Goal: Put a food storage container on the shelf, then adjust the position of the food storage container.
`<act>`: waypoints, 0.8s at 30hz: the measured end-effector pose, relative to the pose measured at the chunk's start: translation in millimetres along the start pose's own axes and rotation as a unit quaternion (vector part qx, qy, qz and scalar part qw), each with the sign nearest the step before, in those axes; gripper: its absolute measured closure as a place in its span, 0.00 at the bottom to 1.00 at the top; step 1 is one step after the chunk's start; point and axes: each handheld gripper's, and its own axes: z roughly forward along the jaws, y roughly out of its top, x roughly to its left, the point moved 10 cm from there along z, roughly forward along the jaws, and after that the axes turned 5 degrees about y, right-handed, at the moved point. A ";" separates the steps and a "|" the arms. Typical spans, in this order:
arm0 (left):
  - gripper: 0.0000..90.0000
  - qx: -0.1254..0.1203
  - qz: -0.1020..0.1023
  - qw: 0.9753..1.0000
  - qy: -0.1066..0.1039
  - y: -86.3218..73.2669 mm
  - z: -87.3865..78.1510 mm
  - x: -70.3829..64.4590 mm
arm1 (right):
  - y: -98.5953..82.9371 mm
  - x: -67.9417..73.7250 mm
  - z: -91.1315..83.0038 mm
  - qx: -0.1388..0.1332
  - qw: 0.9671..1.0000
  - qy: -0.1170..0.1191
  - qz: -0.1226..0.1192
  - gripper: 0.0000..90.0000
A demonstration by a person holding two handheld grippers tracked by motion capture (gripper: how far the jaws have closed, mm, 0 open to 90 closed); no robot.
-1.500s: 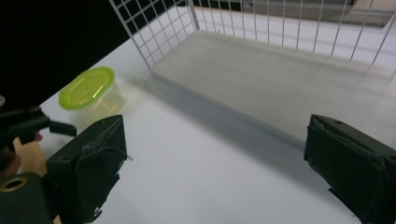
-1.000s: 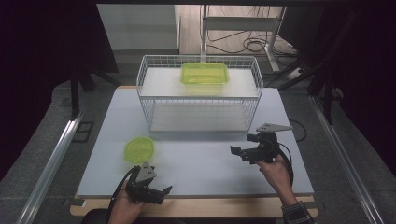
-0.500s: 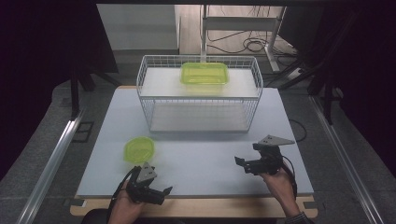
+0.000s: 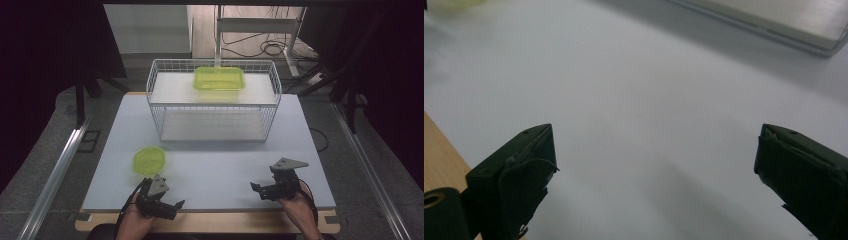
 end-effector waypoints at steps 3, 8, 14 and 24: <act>0.03 0.001 -0.009 1.000 -0.002 0.2 0.0 -0.4 | -4.5 -0.8 2.1 0.008 1.000 -0.002 0.000 0.04; 0.03 -0.004 -0.022 1.000 -0.009 4.8 -3.3 -0.6 | -5.9 -3.9 3.6 0.008 1.000 -0.005 0.004 0.04; 0.16 -0.016 -0.014 1.000 0.007 19.4 -9.9 12.6 | -6.4 -4.4 4.7 0.007 1.000 -0.006 0.004 0.04; 0.86 -0.032 -0.029 0.999 0.013 56.0 -20.1 61.8 | -6.4 -8.5 2.8 0.003 1.000 -0.013 0.010 0.04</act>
